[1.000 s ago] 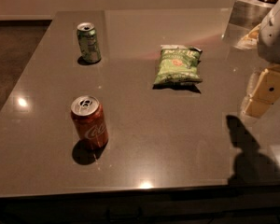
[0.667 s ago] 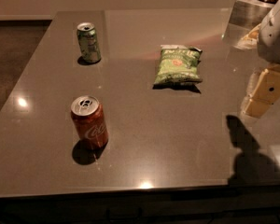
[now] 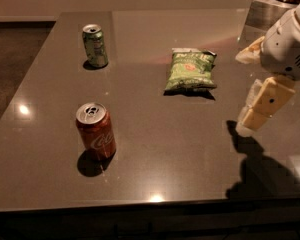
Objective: Knock coke can over
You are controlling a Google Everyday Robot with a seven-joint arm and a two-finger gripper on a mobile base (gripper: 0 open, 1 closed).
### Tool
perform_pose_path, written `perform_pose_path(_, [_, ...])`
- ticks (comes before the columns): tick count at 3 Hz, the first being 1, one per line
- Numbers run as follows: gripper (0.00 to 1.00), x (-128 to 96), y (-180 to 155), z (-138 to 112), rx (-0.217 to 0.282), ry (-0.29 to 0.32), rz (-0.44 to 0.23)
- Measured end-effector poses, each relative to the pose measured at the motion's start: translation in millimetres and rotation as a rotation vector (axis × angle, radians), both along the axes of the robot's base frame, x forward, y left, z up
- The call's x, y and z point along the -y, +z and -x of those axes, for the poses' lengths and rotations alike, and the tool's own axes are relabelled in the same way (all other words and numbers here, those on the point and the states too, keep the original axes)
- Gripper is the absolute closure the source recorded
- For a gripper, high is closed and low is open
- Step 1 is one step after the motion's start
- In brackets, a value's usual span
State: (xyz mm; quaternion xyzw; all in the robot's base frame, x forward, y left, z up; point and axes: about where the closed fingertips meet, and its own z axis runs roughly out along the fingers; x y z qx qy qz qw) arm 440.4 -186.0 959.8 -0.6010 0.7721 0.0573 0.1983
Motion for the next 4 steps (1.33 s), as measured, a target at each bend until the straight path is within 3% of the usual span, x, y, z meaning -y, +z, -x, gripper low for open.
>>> perform_pose_path(1, [0.00,-19.0,-12.4,0.2,-0.040,0.016,-0.114])
perform_pose_path(2, [0.00,-67.9,-24.9,6.8,-0.015,0.111,-0.221])
perform_pose_path(3, [0.00,-111.5,-39.7,13.0,0.016,0.207,-0.259])
perform_pose_path(4, [0.00,-170.0,-62.7,18.6,0.001,0.299,-0.290])
